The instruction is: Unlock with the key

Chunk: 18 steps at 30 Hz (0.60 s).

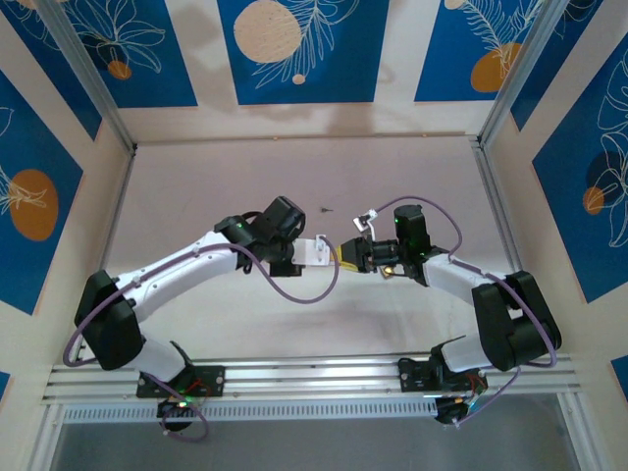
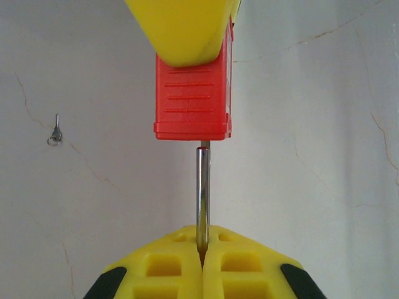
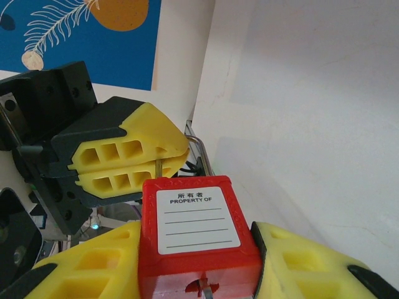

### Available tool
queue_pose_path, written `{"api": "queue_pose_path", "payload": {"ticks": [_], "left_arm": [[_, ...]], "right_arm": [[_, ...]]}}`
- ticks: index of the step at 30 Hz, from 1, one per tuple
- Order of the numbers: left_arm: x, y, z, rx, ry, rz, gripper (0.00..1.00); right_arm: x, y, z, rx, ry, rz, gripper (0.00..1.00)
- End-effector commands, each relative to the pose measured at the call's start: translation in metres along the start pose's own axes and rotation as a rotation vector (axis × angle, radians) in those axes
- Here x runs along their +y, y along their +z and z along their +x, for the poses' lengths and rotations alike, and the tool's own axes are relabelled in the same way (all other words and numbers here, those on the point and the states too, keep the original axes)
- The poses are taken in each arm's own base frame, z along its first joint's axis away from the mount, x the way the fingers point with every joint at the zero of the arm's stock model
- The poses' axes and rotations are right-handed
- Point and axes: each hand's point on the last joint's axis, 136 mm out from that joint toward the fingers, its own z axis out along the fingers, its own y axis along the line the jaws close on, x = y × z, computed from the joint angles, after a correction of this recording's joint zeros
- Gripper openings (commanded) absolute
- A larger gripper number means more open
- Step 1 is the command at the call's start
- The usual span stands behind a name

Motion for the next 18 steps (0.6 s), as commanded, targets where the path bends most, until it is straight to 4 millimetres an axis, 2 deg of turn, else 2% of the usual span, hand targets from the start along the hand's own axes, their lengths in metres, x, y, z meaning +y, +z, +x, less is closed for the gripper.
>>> {"api": "queue_pose_path", "payload": {"ticks": [1, 3, 8, 10, 13, 18], "left_arm": [[0.004, -0.010, 0.016, 0.047, -0.009, -0.029, 0.04], [0.006, -0.009, 0.017, 0.054, -0.019, -0.039, 0.13], [0.028, -0.005, 0.028, 0.098, -0.045, -0.181, 0.16], [0.040, -0.007, 0.032, 0.115, -0.055, -0.261, 0.21], [0.054, -0.017, 0.031, 0.098, -0.063, -0.363, 0.26], [0.065, -0.043, 0.025, 0.014, -0.069, -0.491, 0.35]], "right_arm": [[0.002, -0.001, 0.002, 0.003, -0.002, -0.006, 0.22], [0.003, 0.000, 0.001, 0.003, -0.005, -0.004, 0.22], [0.005, 0.004, -0.002, 0.010, -0.012, -0.006, 0.22], [0.006, 0.005, -0.004, 0.015, -0.011, -0.008, 0.22], [0.007, 0.007, -0.008, 0.016, -0.015, -0.009, 0.22], [0.011, 0.008, -0.013, 0.015, -0.025, -0.011, 0.21]]}}
